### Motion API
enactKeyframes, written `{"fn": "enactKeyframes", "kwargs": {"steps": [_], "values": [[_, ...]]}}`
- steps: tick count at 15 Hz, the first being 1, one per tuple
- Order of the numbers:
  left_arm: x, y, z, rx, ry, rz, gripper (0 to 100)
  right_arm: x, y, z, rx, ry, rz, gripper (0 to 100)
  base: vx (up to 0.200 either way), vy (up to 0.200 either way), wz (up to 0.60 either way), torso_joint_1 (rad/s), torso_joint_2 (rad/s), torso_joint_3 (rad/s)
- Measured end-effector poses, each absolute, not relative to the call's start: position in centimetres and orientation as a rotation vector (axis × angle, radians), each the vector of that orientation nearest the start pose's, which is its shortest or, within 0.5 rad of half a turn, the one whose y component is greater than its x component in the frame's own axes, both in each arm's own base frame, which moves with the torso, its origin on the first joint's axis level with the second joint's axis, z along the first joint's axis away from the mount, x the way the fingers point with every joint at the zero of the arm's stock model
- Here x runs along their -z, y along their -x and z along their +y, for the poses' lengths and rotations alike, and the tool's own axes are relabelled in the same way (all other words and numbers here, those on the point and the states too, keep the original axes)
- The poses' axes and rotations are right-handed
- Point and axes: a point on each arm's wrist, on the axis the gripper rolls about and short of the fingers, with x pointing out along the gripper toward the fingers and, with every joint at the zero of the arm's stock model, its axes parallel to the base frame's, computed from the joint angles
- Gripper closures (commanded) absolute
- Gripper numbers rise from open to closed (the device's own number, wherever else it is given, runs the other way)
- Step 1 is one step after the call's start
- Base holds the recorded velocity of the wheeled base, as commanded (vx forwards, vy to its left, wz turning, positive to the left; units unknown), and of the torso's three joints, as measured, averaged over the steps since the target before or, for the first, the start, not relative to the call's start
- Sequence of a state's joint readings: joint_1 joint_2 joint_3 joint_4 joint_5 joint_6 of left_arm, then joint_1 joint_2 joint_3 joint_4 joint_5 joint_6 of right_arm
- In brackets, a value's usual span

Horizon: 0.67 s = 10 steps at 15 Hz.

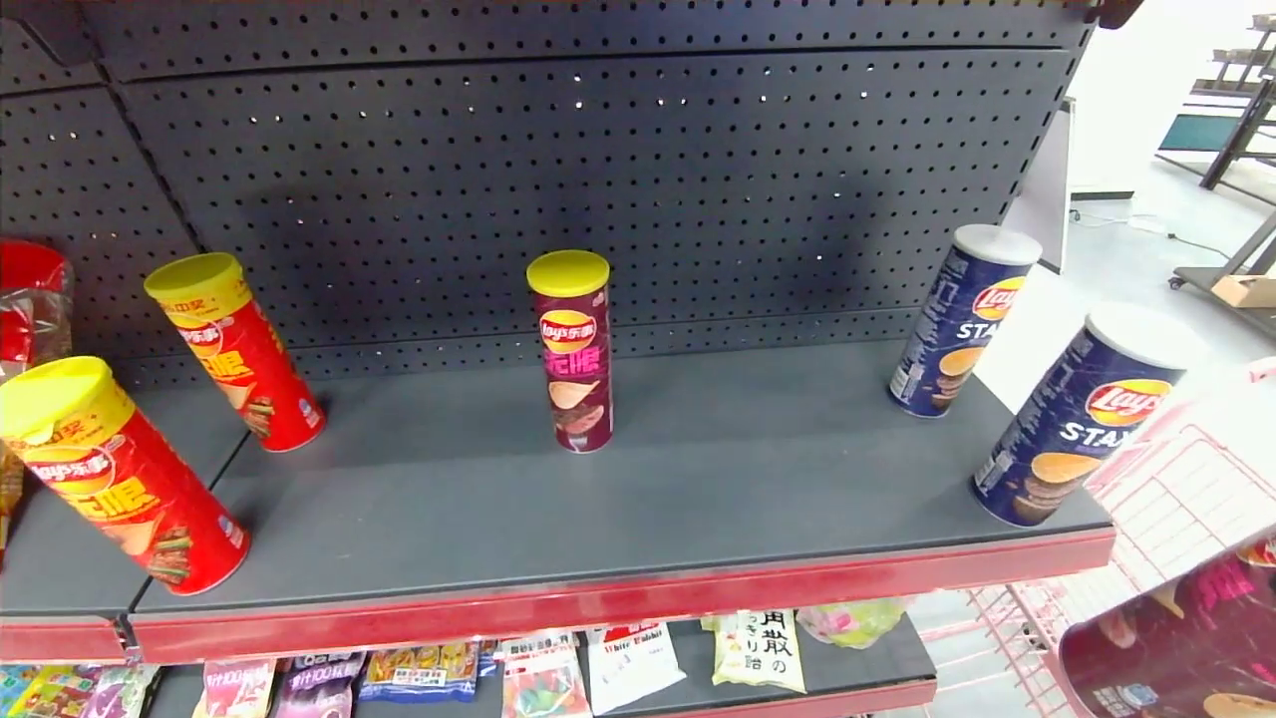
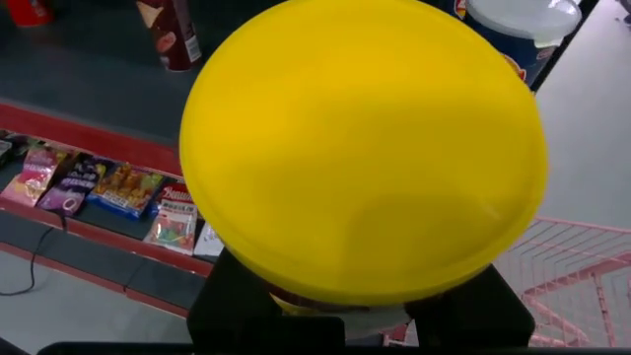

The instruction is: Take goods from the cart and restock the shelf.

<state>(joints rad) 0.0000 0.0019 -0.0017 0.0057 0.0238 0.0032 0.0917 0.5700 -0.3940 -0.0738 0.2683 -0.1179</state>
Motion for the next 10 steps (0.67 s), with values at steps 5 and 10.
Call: {"fn": "enactKeyframes", "kwargs": {"steps": [5, 10], "values": [[-7.5, 2.3, 0.1, -0.024, -0.003, 0.006, 0, -19.8, -3.4, 1.1, -0.460, 0.101, 0.079, 100, 0.000, 0.000, 0.00, 0.000, 0.00, 0.000], [-7.5, 2.2, 0.1, -0.020, -0.005, 0.016, 0, -20.8, -4.8, 1.5, -0.555, 0.116, 0.096, 100, 0.000, 0.000, 0.00, 0.000, 0.00, 0.000]]}}
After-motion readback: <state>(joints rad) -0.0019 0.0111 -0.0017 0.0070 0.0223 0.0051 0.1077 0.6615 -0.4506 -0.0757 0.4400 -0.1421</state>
